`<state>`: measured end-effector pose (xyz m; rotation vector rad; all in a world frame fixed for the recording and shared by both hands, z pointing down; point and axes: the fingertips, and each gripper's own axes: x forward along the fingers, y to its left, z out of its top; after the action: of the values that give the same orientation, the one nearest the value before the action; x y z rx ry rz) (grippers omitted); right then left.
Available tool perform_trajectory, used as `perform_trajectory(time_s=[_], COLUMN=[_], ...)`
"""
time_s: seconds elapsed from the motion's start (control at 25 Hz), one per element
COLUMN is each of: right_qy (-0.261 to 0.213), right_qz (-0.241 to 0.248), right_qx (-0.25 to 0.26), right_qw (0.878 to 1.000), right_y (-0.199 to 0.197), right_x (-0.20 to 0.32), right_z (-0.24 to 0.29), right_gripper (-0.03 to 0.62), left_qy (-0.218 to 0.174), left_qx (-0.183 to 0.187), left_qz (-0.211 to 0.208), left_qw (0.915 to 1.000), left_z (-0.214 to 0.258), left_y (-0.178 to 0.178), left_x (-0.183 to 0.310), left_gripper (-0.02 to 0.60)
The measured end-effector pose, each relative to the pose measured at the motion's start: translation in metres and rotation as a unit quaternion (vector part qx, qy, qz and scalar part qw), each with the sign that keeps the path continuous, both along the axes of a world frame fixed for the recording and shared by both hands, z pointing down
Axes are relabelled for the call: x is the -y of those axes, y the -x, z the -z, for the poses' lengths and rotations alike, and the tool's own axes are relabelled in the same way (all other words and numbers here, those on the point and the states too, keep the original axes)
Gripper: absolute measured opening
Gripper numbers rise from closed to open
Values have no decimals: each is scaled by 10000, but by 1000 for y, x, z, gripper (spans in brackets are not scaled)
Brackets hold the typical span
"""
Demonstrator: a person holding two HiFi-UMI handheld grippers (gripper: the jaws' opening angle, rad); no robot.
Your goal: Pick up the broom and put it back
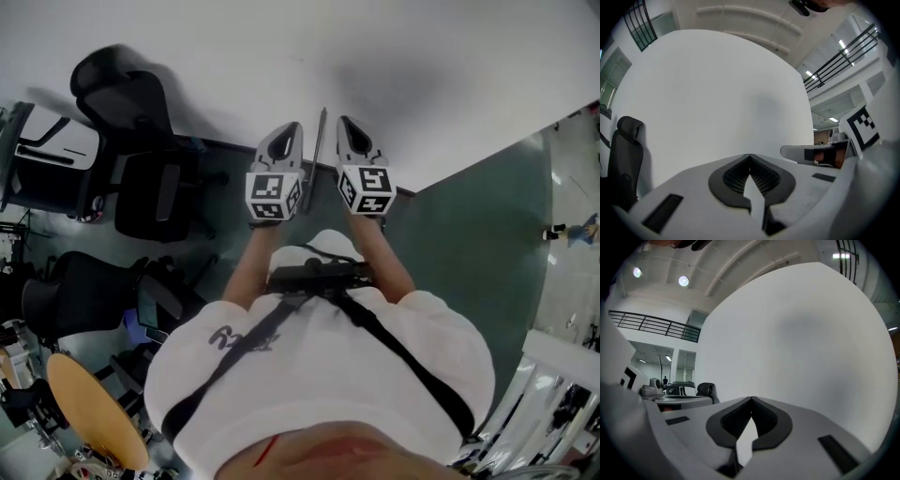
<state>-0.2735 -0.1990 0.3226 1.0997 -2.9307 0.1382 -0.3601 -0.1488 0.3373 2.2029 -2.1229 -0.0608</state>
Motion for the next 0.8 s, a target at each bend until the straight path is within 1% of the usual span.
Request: perform_trajectory(time_s=[0.2,0.56,0.68,0.8], right_qy=[33,-14,115,288], right_qz=[-147,-20,152,239], right_qx=[30,45,111,-28], right_qw=[9999,10000,9998,9993], right_y=[-16,-17,-17,-19], right_x=[9,11,13,14], right_z=[3,4,-4,-23], right_gripper=[6,6,8,8], left_qy=[-57,-55,39,256], left_qx=[20,17,-1,-31], left_qz=[1,-9,60,162], left_qw=[10000,10000,10000,9995], left_z=[7,7,-2,-24], left_y=[-7,-12,-12,-8], left_x=[6,5,4,4], left_gripper=[14,14,14,13])
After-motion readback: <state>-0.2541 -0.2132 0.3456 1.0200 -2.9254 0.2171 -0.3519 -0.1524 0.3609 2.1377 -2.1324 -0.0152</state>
